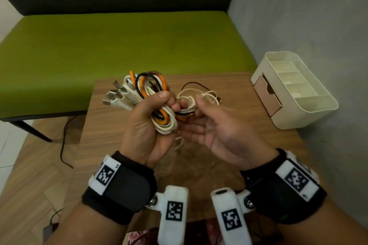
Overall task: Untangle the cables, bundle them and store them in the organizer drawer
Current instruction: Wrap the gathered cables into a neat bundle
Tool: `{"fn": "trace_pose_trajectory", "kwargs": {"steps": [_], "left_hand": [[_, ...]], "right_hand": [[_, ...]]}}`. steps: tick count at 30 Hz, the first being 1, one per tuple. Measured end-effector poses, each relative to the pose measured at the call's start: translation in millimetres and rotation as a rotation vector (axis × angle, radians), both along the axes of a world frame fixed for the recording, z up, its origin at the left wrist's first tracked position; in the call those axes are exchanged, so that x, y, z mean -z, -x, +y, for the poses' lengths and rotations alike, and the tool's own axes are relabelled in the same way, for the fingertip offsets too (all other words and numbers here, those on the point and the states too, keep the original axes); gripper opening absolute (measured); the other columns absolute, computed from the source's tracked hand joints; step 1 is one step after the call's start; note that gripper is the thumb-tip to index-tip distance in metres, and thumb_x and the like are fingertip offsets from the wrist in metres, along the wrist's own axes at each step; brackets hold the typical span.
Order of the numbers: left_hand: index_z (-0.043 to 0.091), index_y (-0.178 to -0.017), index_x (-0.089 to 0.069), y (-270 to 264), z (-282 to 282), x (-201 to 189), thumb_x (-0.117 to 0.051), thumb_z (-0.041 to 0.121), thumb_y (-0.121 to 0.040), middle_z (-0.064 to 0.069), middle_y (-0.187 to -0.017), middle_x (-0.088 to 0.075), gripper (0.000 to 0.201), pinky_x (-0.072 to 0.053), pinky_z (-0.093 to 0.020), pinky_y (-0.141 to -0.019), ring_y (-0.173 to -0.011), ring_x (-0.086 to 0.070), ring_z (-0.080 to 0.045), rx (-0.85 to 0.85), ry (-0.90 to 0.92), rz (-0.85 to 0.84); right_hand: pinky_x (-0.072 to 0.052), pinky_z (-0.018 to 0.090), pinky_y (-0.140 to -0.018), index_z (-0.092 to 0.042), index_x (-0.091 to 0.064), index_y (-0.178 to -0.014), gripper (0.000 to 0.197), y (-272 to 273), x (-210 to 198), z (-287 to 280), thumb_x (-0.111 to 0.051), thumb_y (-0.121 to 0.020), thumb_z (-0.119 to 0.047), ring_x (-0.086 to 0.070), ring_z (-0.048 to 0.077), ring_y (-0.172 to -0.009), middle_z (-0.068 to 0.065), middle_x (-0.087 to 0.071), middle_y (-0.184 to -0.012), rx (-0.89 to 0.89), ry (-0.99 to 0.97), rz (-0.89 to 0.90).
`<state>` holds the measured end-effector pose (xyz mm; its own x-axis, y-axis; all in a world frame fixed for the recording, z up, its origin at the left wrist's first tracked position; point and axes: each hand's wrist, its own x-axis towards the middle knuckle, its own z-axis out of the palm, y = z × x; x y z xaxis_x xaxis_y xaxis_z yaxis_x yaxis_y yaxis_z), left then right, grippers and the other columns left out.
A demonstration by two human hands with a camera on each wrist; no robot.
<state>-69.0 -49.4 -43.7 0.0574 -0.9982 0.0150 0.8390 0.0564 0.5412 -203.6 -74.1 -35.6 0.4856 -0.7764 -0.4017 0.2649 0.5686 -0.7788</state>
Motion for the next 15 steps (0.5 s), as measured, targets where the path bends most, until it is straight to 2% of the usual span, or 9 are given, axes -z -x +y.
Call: {"fn": "trace_pose_trajectory", "kwargs": {"steps": [1,3,4,6,8,12,15], "left_hand": [[0.008,-0.07,-0.064,2.9,0.6,-0.8,-0.052,0.007,-0.078,0.001,-0.055,-0.055,0.015,-0.055,-0.025,-0.068,-0.054,-0.06,-0.011,0.015,-0.001,0.025],[0.007,-0.07,-0.065,6.0,0.8,-1.5,-0.054,0.006,-0.076,-0.001,-0.056,-0.056,0.013,-0.055,-0.026,-0.068,-0.055,-0.059,-0.011,0.043,-0.008,0.063],[0.007,-0.069,-0.065,6.9,1.2,-1.5,-0.053,0.006,-0.077,-0.001,-0.057,-0.056,0.014,-0.055,-0.026,-0.068,-0.055,-0.059,-0.011,0.052,-0.016,0.071],[0.007,-0.073,-0.062,7.5,2.8,-0.4,-0.051,0.007,-0.079,-0.001,-0.059,-0.056,0.012,-0.054,-0.026,-0.07,-0.056,-0.058,-0.01,0.07,-0.023,0.074],[0.007,-0.08,-0.057,7.7,3.1,-0.2,-0.055,0.007,-0.077,-0.001,-0.062,-0.055,0.003,-0.053,-0.027,-0.071,-0.057,-0.056,-0.009,0.077,-0.037,0.075],[0.007,-0.081,-0.059,8.3,-0.6,7.9,-0.059,0.005,-0.075,-0.003,-0.069,-0.059,0.007,-0.052,-0.025,-0.07,-0.055,-0.056,-0.009,0.062,-0.141,0.055],[0.003,-0.083,-0.071,12.9,-2.3,11.9,-0.062,0.004,-0.073,-0.013,-0.091,-0.057,0.013,-0.047,-0.024,-0.072,-0.055,-0.057,-0.009,0.098,-0.217,-0.004]], "right_hand": [[-0.058,0.033,-0.077,-0.006,-0.056,-0.109,0.036,1.2,-0.8,-1.2,-0.061,-0.084,-0.031,-0.07,0.024,-0.086,0.016,-0.071,-0.099,0.063,-0.005,-0.048],[-0.059,0.033,-0.073,-0.012,-0.047,-0.104,0.023,2.5,0.4,-3.5,-0.063,-0.087,-0.011,-0.071,0.023,-0.08,0.016,-0.072,-0.092,0.193,-0.003,-0.126],[-0.058,0.033,-0.074,-0.014,-0.042,-0.1,0.026,2.4,0.0,-4.1,-0.062,-0.088,-0.003,-0.071,0.024,-0.079,0.018,-0.071,-0.092,0.25,0.01,-0.138],[-0.056,0.039,-0.084,-0.015,-0.039,-0.103,0.038,2.8,-1.3,-5.6,-0.063,-0.084,0.007,-0.071,0.027,-0.082,0.024,-0.071,-0.1,0.336,0.044,-0.121],[-0.053,0.045,-0.095,-0.014,-0.04,-0.108,0.043,5.0,-2.8,-6.7,-0.062,-0.082,0.011,-0.071,0.029,-0.093,0.029,-0.07,-0.108,0.387,0.085,-0.116],[-0.055,0.044,-0.095,-0.018,-0.041,-0.112,0.046,8.9,0.3,-6.5,-0.06,-0.085,0.014,-0.07,0.033,-0.105,0.026,-0.071,-0.107,0.398,0.217,-0.044],[-0.053,0.043,-0.096,-0.023,-0.041,-0.119,0.051,11.5,4.8,-6.8,-0.06,-0.087,0.012,-0.069,0.032,-0.107,0.021,-0.072,-0.108,0.354,0.36,0.051]]}}
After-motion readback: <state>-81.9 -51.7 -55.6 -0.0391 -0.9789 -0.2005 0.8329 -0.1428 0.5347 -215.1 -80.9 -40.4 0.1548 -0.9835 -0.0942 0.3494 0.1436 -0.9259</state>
